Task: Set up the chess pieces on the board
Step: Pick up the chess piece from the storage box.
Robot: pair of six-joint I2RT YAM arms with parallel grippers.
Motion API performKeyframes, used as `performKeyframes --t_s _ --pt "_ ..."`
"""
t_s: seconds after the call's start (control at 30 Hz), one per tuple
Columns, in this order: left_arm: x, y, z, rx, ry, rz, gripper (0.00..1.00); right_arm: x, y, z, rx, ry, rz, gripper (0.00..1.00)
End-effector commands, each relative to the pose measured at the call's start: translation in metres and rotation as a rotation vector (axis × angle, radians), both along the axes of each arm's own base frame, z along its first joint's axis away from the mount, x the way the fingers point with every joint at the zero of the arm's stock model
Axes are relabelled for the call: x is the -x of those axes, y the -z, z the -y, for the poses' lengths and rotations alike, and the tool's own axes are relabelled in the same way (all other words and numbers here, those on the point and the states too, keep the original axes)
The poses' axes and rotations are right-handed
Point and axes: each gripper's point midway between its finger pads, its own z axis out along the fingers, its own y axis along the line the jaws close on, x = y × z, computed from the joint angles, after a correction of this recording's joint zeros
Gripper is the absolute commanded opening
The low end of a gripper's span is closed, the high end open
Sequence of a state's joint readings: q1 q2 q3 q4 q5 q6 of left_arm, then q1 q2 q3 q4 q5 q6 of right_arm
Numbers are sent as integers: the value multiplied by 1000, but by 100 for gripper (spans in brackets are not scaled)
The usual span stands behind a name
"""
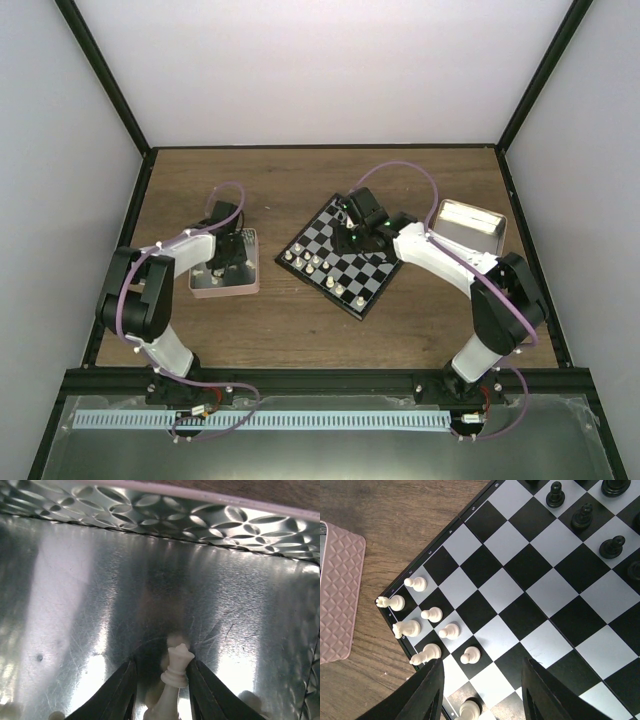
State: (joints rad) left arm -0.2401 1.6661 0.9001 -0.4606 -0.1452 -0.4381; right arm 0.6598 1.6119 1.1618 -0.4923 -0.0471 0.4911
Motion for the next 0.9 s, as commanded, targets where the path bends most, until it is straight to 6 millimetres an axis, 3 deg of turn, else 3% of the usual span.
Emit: performKeyframes --t_s 0.0,0.2,0.33,0.63,0.77,0.87 --pt "4 4 5 37 7 -28 30 -3 -13 -1 -15 10 35 43" --pt "13 -1 13 99 5 -26 37 -2 -12 -1 -16 9 31 43" --pt "21 1 15 112 6 -37 37 -2 -11 -2 -19 9 26 43" --pt "22 3 9 79 -11 -39 16 -1 -10 -2 -24 10 21 43" --pt "12 -18 13 106 1 29 13 0 -14 -4 -39 8 24 43" --pt "3 -46 24 161 34 113 13 1 -23 -8 -87 -9 32 43"
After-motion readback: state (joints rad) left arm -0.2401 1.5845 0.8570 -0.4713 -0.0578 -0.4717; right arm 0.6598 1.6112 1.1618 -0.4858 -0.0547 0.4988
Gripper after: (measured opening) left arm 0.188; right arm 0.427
